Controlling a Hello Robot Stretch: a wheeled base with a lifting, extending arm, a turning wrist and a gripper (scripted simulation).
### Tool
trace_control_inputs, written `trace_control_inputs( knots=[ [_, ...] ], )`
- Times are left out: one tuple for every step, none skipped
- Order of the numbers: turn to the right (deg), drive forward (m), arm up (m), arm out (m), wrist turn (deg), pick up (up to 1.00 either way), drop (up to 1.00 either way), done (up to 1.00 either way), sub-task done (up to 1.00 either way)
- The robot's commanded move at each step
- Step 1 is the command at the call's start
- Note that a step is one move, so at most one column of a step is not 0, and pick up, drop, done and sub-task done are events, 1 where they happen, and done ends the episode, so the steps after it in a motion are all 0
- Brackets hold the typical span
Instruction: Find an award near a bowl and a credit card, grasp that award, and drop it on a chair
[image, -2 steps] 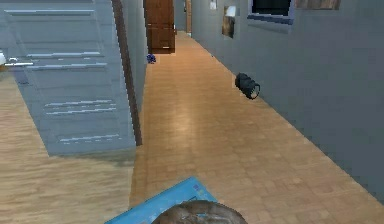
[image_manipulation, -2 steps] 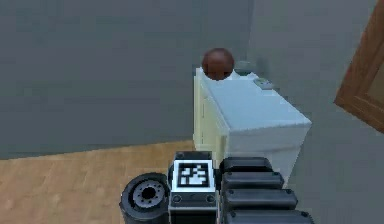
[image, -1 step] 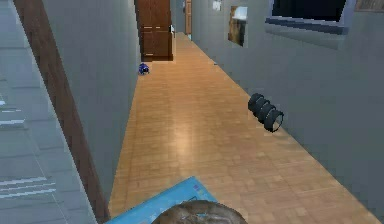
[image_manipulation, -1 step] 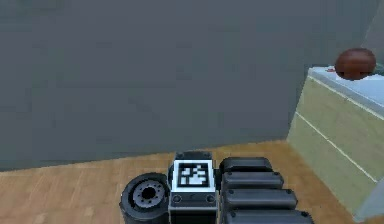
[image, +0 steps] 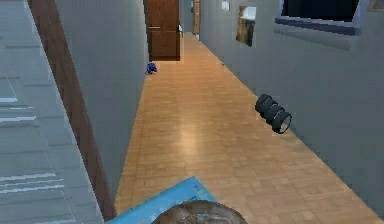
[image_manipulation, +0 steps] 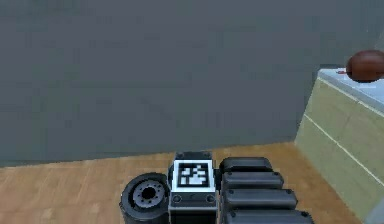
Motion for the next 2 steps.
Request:
trace_control_inputs(
  knots=[
    [9.0, 0.0, 0.0, 0.0, 0.0, 0.0, 0.0, 0.0, 0.0],
    [0.0, 0.45, 0.0, 0.0, 0.0, 0.0, 0.0, 0.0, 0.0]
  ],
)
